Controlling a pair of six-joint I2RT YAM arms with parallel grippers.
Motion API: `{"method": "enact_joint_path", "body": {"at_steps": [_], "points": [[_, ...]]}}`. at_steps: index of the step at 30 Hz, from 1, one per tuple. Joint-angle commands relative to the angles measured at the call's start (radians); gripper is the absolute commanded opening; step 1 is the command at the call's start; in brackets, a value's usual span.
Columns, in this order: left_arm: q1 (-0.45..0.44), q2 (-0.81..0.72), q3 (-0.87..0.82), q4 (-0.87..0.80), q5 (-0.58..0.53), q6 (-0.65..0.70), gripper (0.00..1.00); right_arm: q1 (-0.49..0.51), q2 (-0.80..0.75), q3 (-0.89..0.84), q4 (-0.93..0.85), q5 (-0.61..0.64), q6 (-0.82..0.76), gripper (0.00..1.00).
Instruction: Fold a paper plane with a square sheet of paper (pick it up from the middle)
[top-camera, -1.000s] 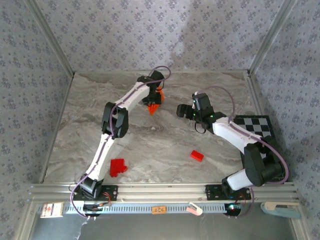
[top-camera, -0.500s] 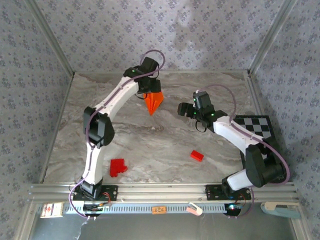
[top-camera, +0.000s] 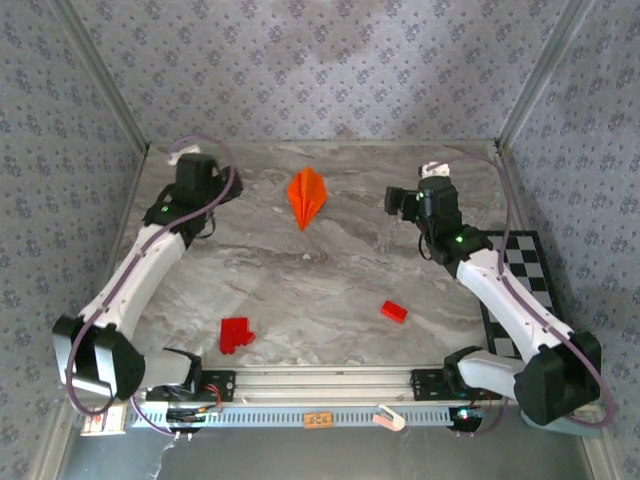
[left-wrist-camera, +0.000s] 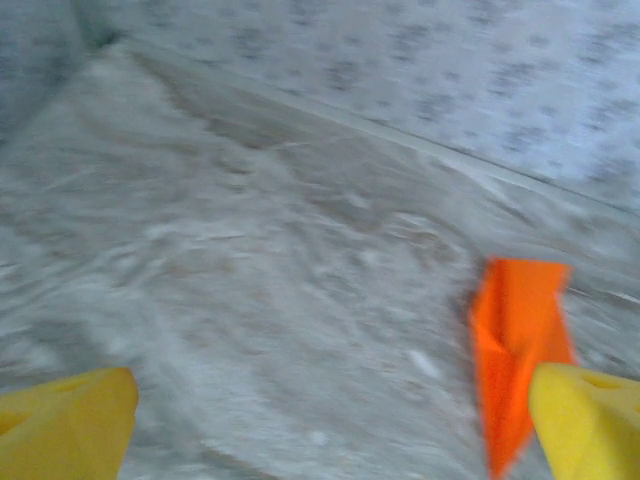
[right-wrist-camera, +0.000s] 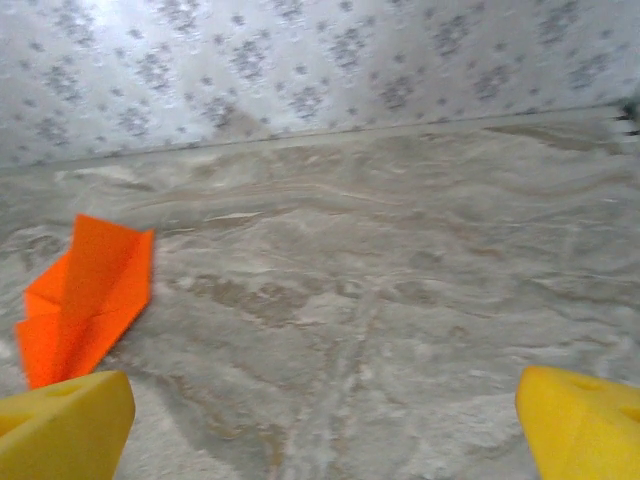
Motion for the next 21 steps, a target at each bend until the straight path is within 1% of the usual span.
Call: {"method": "enact_joint_path", "body": {"at_steps": [1, 4, 5, 7, 10, 13, 16, 17, 21], "points": [[0.069, -0.094, -0.162, 0.168, -0.060, 0.059, 1.00, -0.023, -0.048, -0.090, 0.046, 0.159, -0.046, 1.00], [0.154, -0.157, -0.310, 0.263, -0.099, 0.115, 1.00, -0.053, -0.070, -0.173, 0.079, 0.224, -0.043, 1.00], [0.186, -0.168, -0.350, 0.283, -0.107, 0.111, 1.00, -0.067, -0.075, -0.204, 0.085, 0.240, -0.034, 1.00], [0.248, -0.180, -0.406, 0.302, -0.112, 0.090, 1.00, -0.097, -0.082, -0.261, 0.118, 0.246, -0.031, 1.00], [0.295, -0.170, -0.522, 0.432, -0.095, 0.121, 1.00, -0.153, -0.085, -0.354, 0.204, 0.236, -0.030, 1.00], [0.307, -0.135, -0.612, 0.555, -0.083, 0.174, 1.00, -0.210, -0.080, -0.458, 0.351, 0.205, -0.040, 1.00], [0.308, -0.101, -0.694, 0.690, -0.037, 0.260, 1.00, -0.231, -0.056, -0.564, 0.548, 0.221, -0.086, 1.00], [0.308, -0.098, -0.721, 0.728, -0.020, 0.279, 1.00, -0.236, -0.045, -0.588, 0.599, 0.207, -0.109, 1.00], [0.311, -0.081, -0.806, 0.919, 0.083, 0.328, 1.00, -0.264, 0.031, -0.602, 0.658, 0.127, -0.198, 1.00]]}}
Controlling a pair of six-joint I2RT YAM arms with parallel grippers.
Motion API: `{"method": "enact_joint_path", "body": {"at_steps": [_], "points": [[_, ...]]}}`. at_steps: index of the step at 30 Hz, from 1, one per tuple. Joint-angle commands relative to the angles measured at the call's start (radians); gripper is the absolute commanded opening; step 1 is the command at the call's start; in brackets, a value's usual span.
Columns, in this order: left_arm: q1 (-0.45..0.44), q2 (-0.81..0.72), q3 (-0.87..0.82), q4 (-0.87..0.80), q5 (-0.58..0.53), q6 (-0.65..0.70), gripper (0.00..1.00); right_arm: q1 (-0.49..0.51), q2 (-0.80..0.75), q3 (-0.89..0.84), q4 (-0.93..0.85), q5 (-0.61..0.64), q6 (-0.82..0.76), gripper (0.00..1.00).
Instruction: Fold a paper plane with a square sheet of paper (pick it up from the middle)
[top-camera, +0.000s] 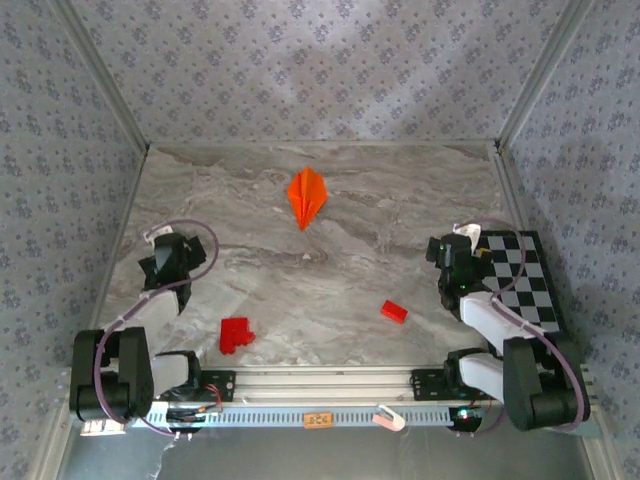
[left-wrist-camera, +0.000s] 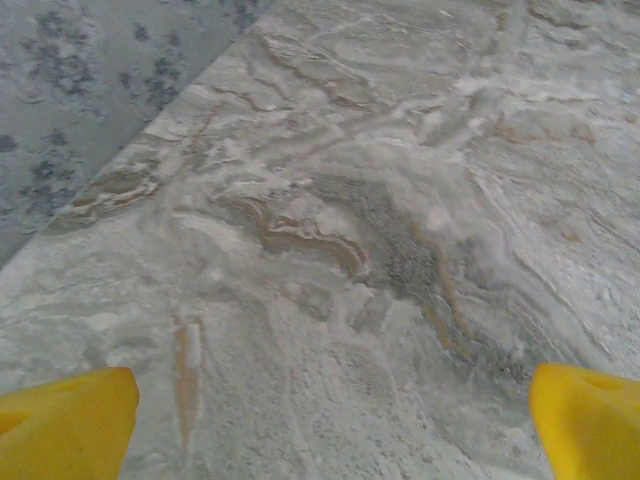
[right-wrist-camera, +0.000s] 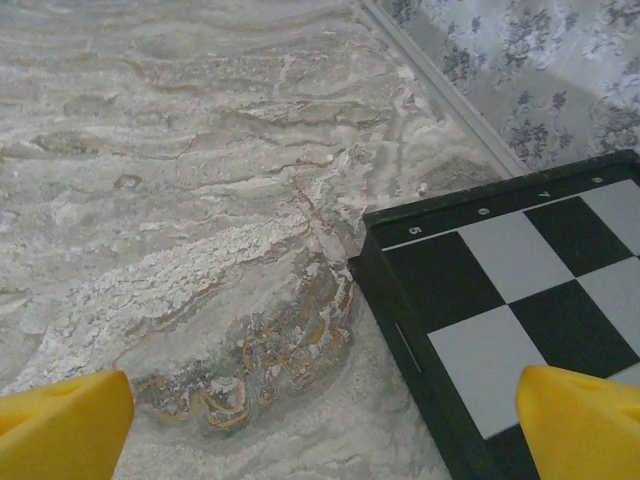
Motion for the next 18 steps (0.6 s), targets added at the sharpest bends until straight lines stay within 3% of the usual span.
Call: {"method": "enact_joint_path", "body": {"at_steps": [1, 5, 8, 18], "points": [[0.010, 0.019, -0.036, 0.265, 0.120, 0.092, 1.00, -0.024, 0.054, -0.016, 0.191, -0.085, -0.111, 1.00], [0.019, 0.069, -0.046, 0.355, 0.256, 0.147, 1.00, -0.052, 0.077, -0.040, 0.304, -0.305, -0.246, 1.00], [0.023, 0.077, -0.062, 0.413, 0.348, 0.167, 1.00, -0.080, 0.097, -0.041, 0.338, -0.435, -0.263, 1.00], [0.027, 0.245, -0.062, 0.610, 0.439, 0.216, 1.00, -0.157, 0.309, -0.016, 0.538, -0.661, -0.261, 1.00]]}}
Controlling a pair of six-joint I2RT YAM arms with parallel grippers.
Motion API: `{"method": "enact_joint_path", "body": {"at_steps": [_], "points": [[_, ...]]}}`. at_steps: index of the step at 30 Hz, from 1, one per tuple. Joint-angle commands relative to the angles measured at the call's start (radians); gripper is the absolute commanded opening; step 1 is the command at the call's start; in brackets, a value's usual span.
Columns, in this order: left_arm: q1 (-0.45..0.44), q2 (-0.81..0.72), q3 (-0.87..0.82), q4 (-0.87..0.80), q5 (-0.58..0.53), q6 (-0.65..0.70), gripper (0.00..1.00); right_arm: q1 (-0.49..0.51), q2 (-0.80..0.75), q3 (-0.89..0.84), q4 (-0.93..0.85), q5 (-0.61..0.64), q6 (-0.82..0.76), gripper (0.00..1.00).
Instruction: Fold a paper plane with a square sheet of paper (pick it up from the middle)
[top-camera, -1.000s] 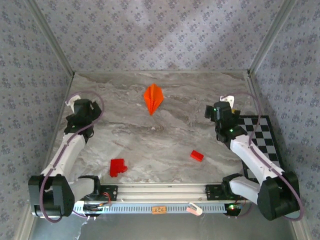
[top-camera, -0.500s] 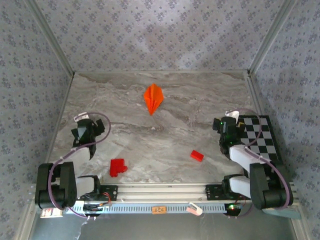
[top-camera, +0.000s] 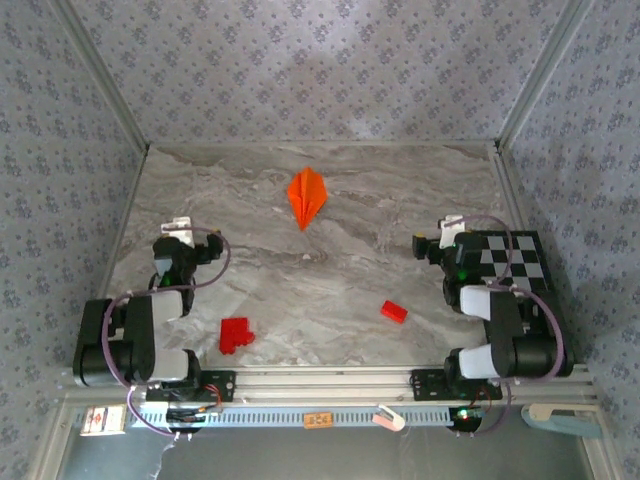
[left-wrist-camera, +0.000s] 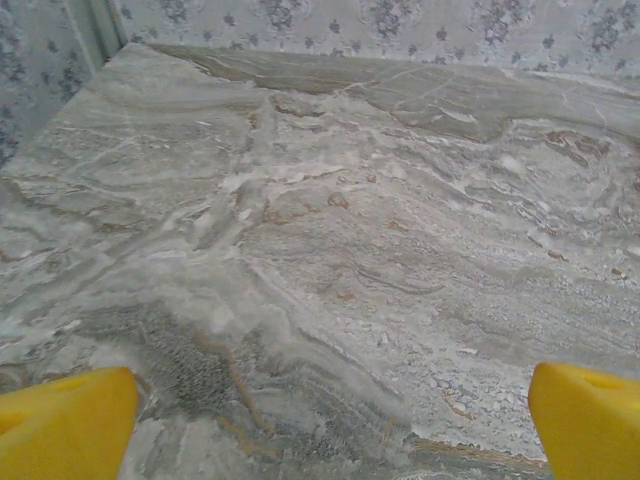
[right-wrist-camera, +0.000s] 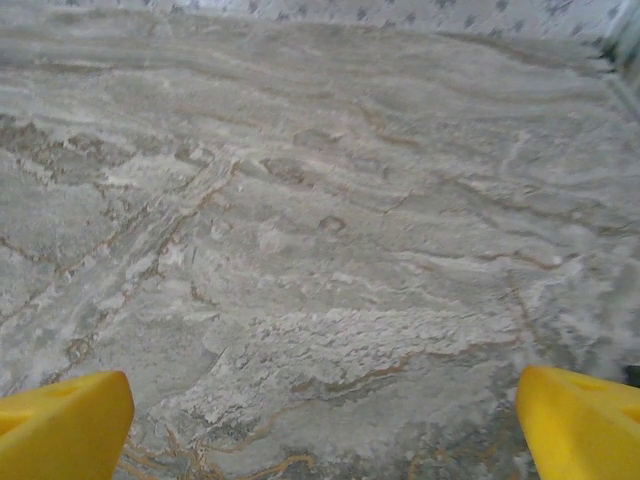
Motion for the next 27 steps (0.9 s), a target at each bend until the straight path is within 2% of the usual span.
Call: {"method": "enact_joint_path", "body": {"at_steps": [1, 8, 11, 14, 27], "points": [[0.006, 0.073, 0.013, 0.120, 0.061, 0.034, 1.00, -0.018, 0.059, 0.024, 0.092, -0.110, -0.014, 1.00], [0.007, 0.155, 0.071, 0.083, 0.019, 0.017, 1.00, -0.037, 0.111, 0.049, 0.098, -0.109, 0.009, 1.00], [0.004, 0.159, 0.109, 0.012, 0.008, 0.022, 1.00, -0.036, 0.114, 0.062, 0.076, -0.066, 0.022, 1.00], [-0.036, 0.163, 0.128, -0.022, -0.078, 0.040, 1.00, -0.033, 0.119, 0.080, 0.049, 0.013, 0.054, 1.00], [-0.037, 0.163, 0.132, -0.025, -0.075, 0.040, 1.00, -0.029, 0.119, 0.080, 0.049, 0.024, 0.053, 1.00]]}}
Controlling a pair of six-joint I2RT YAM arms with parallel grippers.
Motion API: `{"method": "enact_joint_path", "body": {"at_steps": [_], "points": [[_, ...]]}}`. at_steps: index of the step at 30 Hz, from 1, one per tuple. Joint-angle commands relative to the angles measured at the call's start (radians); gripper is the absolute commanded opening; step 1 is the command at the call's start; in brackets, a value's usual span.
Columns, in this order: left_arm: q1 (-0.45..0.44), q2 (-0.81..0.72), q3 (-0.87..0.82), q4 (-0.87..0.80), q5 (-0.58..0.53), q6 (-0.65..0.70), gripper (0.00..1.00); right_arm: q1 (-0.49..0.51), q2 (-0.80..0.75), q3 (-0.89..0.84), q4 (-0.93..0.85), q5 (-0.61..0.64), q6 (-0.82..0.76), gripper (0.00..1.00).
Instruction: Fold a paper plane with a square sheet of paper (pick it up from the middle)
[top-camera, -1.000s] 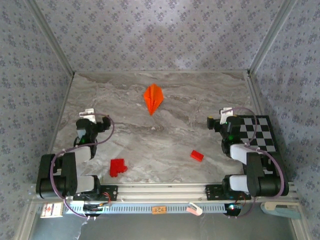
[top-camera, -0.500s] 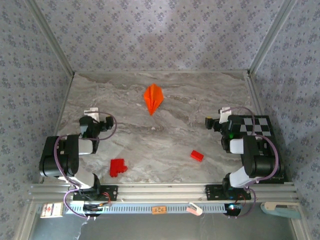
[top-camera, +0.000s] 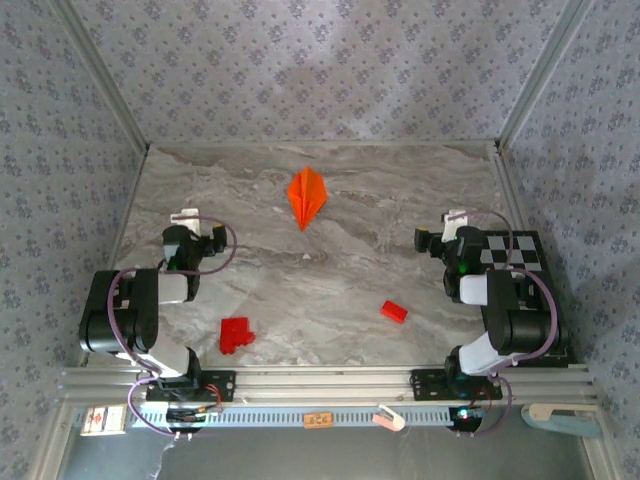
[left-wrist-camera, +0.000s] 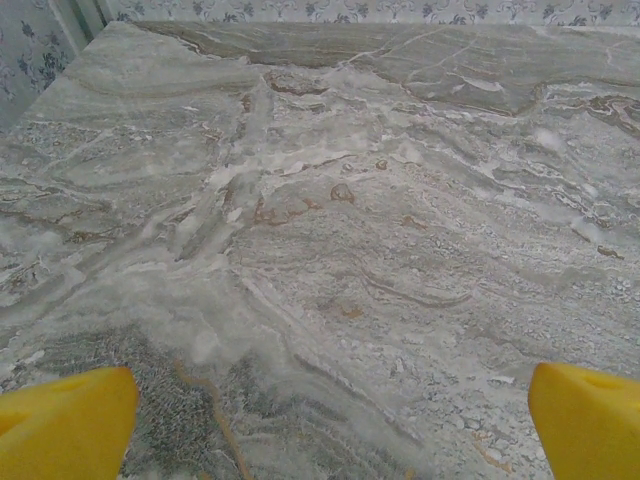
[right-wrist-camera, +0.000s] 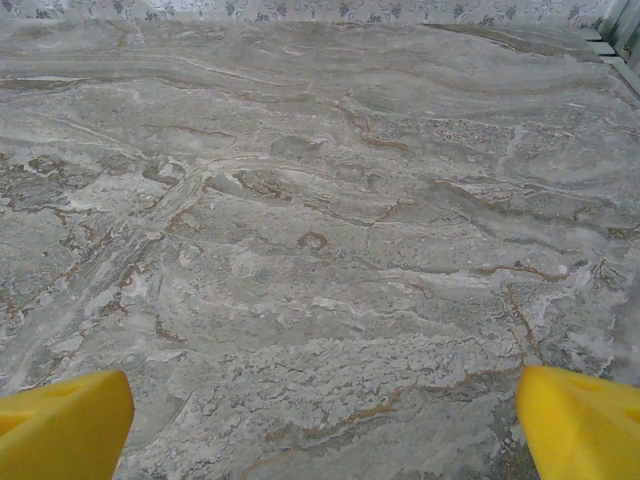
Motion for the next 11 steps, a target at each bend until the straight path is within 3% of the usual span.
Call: {"method": "enact_joint_path", "body": {"at_steps": [1, 11], "points": [[0.005, 0.008, 0.018, -0.007, 0.002, 0.008, 1.00, 0.000, 0.011, 0.019, -0.005, 0.023, 0.014, 1.00], [0.004, 0.009, 0.020, -0.011, 0.001, 0.009, 1.00, 0.002, 0.010, 0.018, -0.005, 0.025, 0.013, 1.00]]}}
